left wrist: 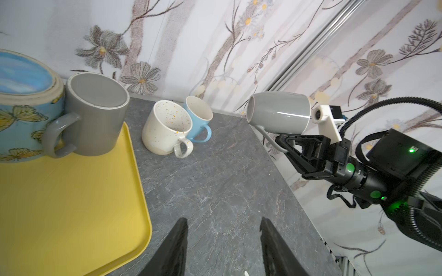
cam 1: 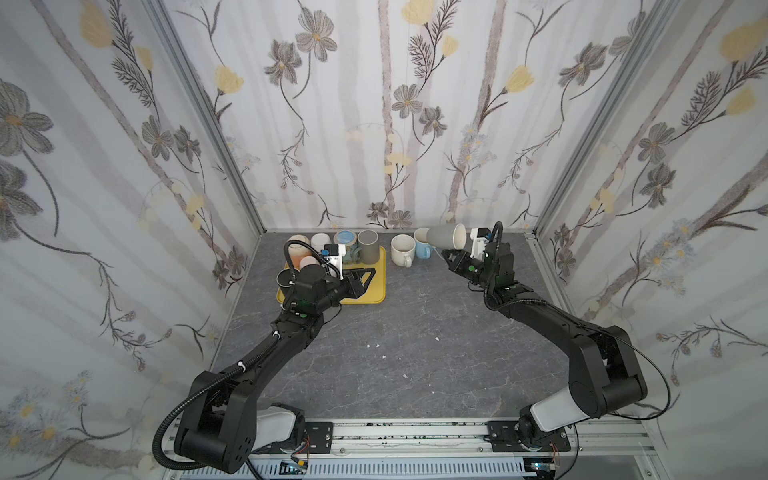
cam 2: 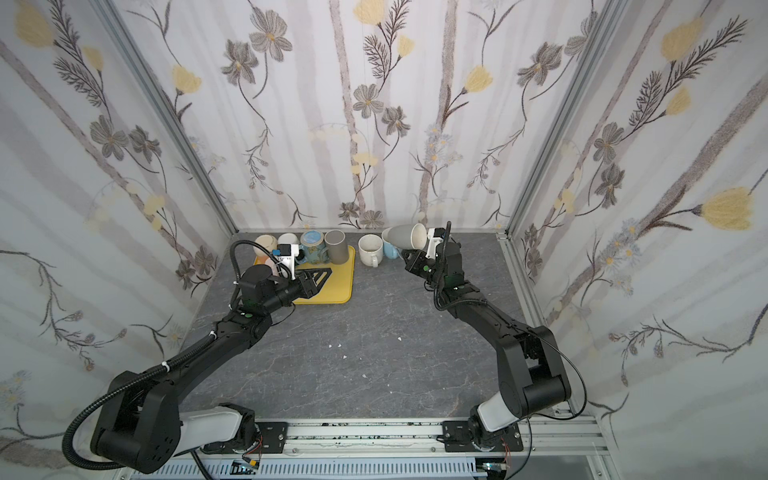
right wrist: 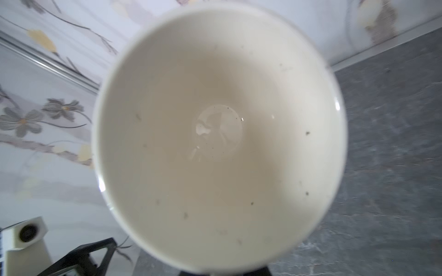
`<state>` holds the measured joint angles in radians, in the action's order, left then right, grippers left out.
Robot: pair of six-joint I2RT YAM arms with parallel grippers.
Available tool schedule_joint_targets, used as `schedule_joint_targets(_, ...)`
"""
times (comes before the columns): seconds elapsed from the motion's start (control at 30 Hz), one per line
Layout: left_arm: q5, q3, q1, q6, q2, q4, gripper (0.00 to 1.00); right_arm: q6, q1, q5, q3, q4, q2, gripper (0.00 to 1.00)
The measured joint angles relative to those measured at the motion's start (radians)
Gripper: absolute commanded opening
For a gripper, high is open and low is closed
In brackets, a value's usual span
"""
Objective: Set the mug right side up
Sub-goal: 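Turn the grey mug upright with the right gripper while the left releases it, then set the grey mug upright beside the light blue mug with the right gripper, then lower the left gripper onto the upside-down black mug on the tray and grasp it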
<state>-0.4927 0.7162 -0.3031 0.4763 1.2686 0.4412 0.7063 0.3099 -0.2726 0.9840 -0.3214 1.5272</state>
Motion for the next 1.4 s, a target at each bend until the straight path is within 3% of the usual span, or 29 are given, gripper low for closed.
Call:
schedule_joint_targets(0.17, 0.056, 0.031, 0.001, -0.028, 0.023, -0.071, 0.48, -0.151, -0.027, 0.175, 0.088, 0.15, 0.048, 0.0)
schedule_joint_targets(0.53, 0.269, 0.093, 0.002, -0.068, 0.077, -0.298, 0.48, -0.341, -0.05, 0.384, 0.504, 0.471, 0.438, 0.0)
schedule_joint_targets(0.77, 0.306, 0.097, 0.002, -0.089, 0.106, -0.337, 0.48, -0.395, -0.051, 0.381, 0.734, 0.617, 0.617, 0.0)
schedule_joint_targets(1.13, 0.312, 0.097, 0.002, -0.103, 0.145, -0.347, 0.49, -0.451, -0.05, 0.323, 0.914, 0.766, 0.754, 0.0)
schedule_joint_targets(1.4, 0.312, 0.097, 0.002, -0.104, 0.15, -0.348, 0.5, -0.473, -0.043, 0.309, 0.977, 0.819, 0.791, 0.16)
